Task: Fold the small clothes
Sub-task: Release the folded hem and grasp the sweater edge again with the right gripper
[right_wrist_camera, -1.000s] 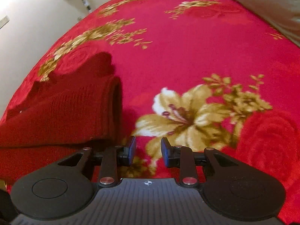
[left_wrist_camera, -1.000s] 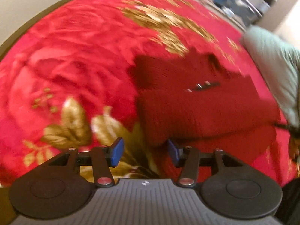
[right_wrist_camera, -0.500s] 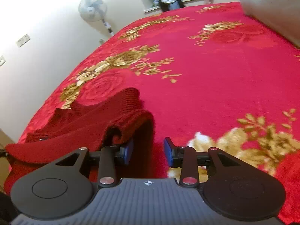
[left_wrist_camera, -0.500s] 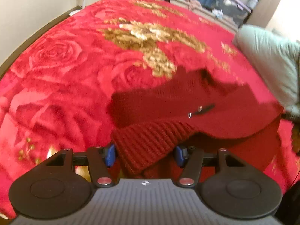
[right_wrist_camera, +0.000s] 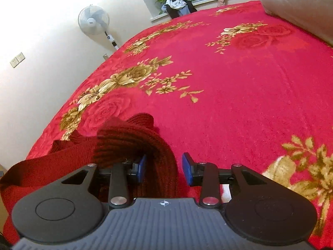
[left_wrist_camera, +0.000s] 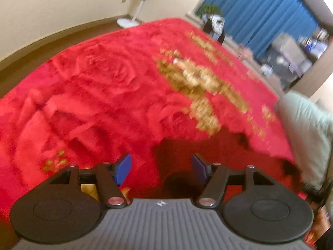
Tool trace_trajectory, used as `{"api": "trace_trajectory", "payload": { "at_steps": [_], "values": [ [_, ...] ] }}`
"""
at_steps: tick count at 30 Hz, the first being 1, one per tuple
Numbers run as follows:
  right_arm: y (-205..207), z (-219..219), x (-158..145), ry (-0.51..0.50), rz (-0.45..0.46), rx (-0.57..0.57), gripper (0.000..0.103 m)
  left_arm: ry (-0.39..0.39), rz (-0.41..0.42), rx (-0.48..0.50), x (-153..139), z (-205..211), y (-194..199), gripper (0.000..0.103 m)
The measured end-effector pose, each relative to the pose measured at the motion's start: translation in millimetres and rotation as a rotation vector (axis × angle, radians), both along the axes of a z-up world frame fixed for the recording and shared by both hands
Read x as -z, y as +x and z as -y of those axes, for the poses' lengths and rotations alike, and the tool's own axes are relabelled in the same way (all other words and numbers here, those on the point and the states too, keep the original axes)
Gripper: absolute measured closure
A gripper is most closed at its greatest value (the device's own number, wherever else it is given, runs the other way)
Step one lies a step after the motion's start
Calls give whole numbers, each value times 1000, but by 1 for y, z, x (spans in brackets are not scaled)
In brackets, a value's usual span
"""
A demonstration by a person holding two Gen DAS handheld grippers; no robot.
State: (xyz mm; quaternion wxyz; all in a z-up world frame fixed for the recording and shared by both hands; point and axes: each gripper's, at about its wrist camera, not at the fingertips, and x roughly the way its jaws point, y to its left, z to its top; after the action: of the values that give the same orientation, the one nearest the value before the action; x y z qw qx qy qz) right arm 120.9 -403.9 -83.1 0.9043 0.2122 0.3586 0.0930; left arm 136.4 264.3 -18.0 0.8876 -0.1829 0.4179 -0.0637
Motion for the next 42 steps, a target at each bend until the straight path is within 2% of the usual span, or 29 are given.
{"api": "trace_trajectory", "payload": {
  "at_steps": [4, 8, 10, 12, 16, 18, 20, 21, 22, 23, 24, 27, 29, 31, 33, 36, 39, 42],
  "values": [
    [-1, -1, 1, 12, -11, -4, 65, 109, -89, 69, 20, 9, -5, 34],
    [1, -4, 1, 2, -15, -25, 64, 200, -75, 214, 28, 42, -1, 29],
    [1, -4, 2, 9, -16, -21, 63, 246, -48, 250, 27, 59, 3, 29],
    [1, -4, 4, 17, -18, -18, 63, 262, -15, 245, 23, 70, 8, 29],
    [1, -4, 4, 15, -9, -22, 63, 252, 40, 187, 16, 73, 18, 30],
    [2, -4, 4, 21, -2, -25, 62, 250, 53, 175, 12, 74, 21, 40],
    [3, -4, 4, 33, 9, -34, 62, 252, 61, 196, 12, 78, 27, 75],
    [4, -4, 3, 38, 15, -37, 64, 259, 66, 207, 9, 80, 28, 83],
    [4, -3, 2, 43, 25, -33, 71, 274, 77, 214, 9, 81, 28, 87],
    [5, -1, 1, 58, 36, -28, 86, 289, 92, 205, 8, 81, 28, 89],
    [6, 0, 1, 75, 42, -26, 92, 287, 114, 177, 4, 77, 27, 89],
    [4, 10, -5, 174, 105, 14, 92, 195, 145, 62, -4, 56, 27, 90],
    [5, 13, -6, 224, 110, 38, 92, 191, 84, 23, 3, 51, 34, 90],
    [14, 9, 2, 144, 7, 76, 92, 220, 1, 38, 14, 56, 39, 90],
    [16, 5, 14, 114, -44, 77, 92, 217, -14, 41, 15, 58, 41, 89],
    [15, 1, 9, 87, -23, 69, 92, 158, -28, 31, 16, 53, 41, 87],
    [17, -1, 7, 85, -17, 67, 92, 165, -39, 32, 20, 52, 40, 88],
    [15, -5, 1, 59, 32, 65, 93, 197, 36, 30, 10, 53, 33, 92]
  ]
}}
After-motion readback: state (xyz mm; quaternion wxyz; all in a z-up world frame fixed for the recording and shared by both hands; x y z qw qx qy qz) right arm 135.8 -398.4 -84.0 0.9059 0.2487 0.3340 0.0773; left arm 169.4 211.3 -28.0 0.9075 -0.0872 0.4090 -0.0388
